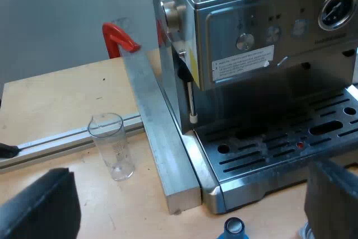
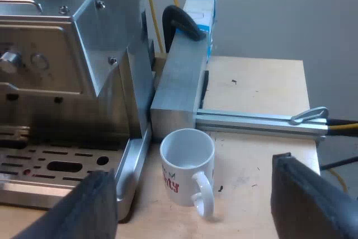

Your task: Grind coffee beans and then tamp

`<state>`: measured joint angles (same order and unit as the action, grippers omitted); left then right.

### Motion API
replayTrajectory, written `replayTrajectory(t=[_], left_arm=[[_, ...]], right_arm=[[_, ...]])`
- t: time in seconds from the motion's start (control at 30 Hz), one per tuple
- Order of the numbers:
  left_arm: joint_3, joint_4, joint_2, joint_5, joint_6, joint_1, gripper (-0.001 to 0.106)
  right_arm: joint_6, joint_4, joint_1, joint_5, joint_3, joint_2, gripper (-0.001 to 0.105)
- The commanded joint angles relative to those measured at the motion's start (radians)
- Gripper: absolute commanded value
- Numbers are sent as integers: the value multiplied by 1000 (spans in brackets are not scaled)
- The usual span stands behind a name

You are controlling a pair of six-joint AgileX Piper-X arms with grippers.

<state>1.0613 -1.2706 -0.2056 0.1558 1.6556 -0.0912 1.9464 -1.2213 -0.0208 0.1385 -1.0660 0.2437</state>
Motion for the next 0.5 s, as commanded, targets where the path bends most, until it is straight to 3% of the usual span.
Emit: replayTrajectory(t=[0.03,0.23,0.5], left_arm=[[3,-15,90,-60,1,2,83],[5,-104,193,-86,-9,2,83],[4,-123,307,-86,-9,2,83]], right_arm=[[3,-59,7,10,-7,-103,61],[3,-100,7,10,-7,-206,61],[-21,-100,7,13,-9,-300,61]])
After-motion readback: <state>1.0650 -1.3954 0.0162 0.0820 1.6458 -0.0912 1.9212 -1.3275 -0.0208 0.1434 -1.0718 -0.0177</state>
